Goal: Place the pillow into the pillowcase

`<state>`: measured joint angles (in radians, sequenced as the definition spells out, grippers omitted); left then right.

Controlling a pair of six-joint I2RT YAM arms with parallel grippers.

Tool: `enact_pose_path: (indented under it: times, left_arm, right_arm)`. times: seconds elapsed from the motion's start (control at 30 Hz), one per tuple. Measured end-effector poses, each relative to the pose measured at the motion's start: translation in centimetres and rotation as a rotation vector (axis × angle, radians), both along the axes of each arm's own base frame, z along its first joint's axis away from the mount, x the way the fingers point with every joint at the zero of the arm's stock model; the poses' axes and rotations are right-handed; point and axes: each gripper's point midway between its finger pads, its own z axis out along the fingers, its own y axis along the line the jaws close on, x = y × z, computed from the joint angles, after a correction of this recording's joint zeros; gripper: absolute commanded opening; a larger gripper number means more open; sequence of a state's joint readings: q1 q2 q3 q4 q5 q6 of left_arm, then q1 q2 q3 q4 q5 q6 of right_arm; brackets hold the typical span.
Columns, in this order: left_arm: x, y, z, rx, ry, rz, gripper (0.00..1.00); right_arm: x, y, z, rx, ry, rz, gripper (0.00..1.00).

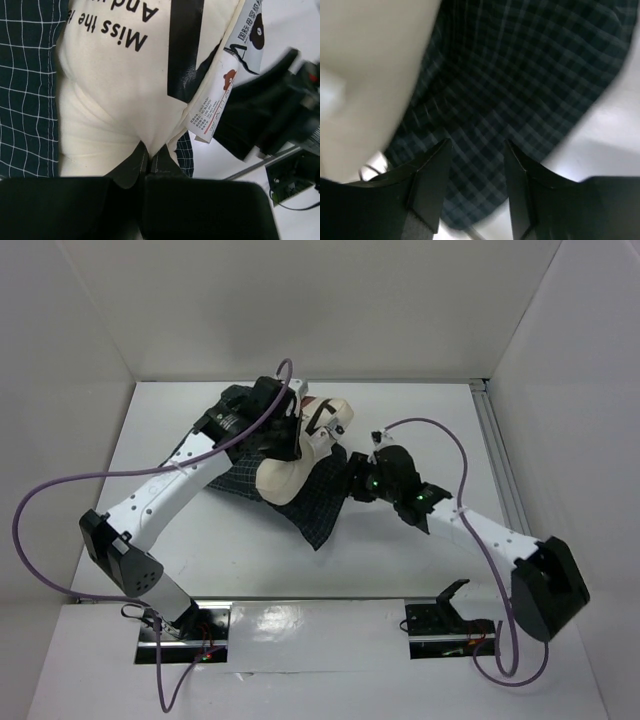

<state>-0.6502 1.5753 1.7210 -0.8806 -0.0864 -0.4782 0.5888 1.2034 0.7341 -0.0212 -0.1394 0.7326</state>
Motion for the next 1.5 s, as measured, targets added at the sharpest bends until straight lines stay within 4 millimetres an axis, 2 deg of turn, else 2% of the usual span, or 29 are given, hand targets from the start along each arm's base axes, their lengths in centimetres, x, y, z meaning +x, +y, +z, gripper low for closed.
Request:
enact_pose_path:
  times: [0.1,0.27,0.37,0.43,0.5,0.57,0.67,0.73,0.87,0.93,1.0,1.03,1.07,1.13,1.23,1.33,1.4,1.5]
  left_arm:
    - [-0.6,-0.2,0.1,-0.012,0.022,-0.019,0.00]
    - [-0.5,-0.6,2.7,-0.071,0.002,-0.032,0.00]
    - [-0.2,-0.7,5.0,-0.122,-0.029,-0.028,0.00]
    - [-0.2,-0.9,6.4,-0.152,-0.046,-0.035,0.00]
    - [-0.4,-1.0,7.5,-0.176,-0.058,-0.047,0.00]
    - [-0.4,-1.2,8.4,-0.196,-0.067,-0.058,0.00]
    - [-0.2,-1.3,8.5,-0.200,-0.057,-0.063,0.00]
    - [-0.1,-1.5,8.3,-0.202,-0.049,-0.068,0.00]
    - [0.0,-1.6,7.9,-0.199,-0.040,-0.070,0.00]
    - [-0.1,-1.7,7.9,-0.202,-0.035,-0.075,0.00]
    - [-0.2,-1.8,7.9,-0.204,-0.031,-0.079,0.00]
    - [-0.2,-1.8,7.7,-0.205,-0.028,-0.080,0.00]
    - [-0.1,-1.7,7.6,-0.205,-0.025,-0.079,0.00]
    - [-0.2,-1.8,7.2,-0.206,-0.017,-0.082,0.00]
    - [-0.4,-1.4,5.8,-0.201,0.001,-0.076,0.00]
    - [-0.7,-0.4,3.9,-0.181,0.029,-0.036,0.00]
    - [-1.0,0.1,2.5,-0.175,0.046,-0.015,0.00]
    - [-1.7,0.4,0.8,-0.181,0.072,0.009,0.00]
  right_arm:
    - [2.4,2.3,-0.5,0.021,0.004,-0.009,0.51]
    - [5.5,5.1,-1.9,0.087,-0.015,-0.030,0.71]
    - [6.7,6.3,-3.2,0.125,-0.024,-0.035,0.80]
    - [7.5,7.1,-3.3,0.162,-0.051,-0.036,0.83]
    - [8.1,7.8,-2.9,0.203,-0.091,-0.034,0.84]
    - [8.1,8.5,-1.6,0.263,-0.153,-0.028,0.84]
    - [8.0,8.6,0.2,0.338,-0.234,-0.034,0.84]
    - [8.1,8.5,0.7,0.356,-0.256,-0.044,0.84]
    - [8.7,8.7,0.4,0.370,-0.275,-0.052,0.75]
    - [9.3,9.2,0.1,0.373,-0.277,-0.052,0.59]
    - [10.0,9.7,0.0,0.376,-0.277,-0.054,0.32]
    - [10.3,9.9,0.0,0.380,-0.277,-0.055,0.08]
    - [10.5,10.1,-0.1,0.384,-0.274,-0.057,0.00]
    - [10.5,10.0,-0.2,0.391,-0.261,-0.066,0.00]
    - [9.6,8.3,-1.0,0.367,-0.235,-0.087,0.00]
    - [8.1,5.0,-1.6,0.308,-0.206,-0.129,0.00]
    - [7.3,2.6,-1.0,0.277,-0.205,-0.158,0.00]
    - [6.4,0.3,0.0,0.233,-0.215,-0.166,0.00]
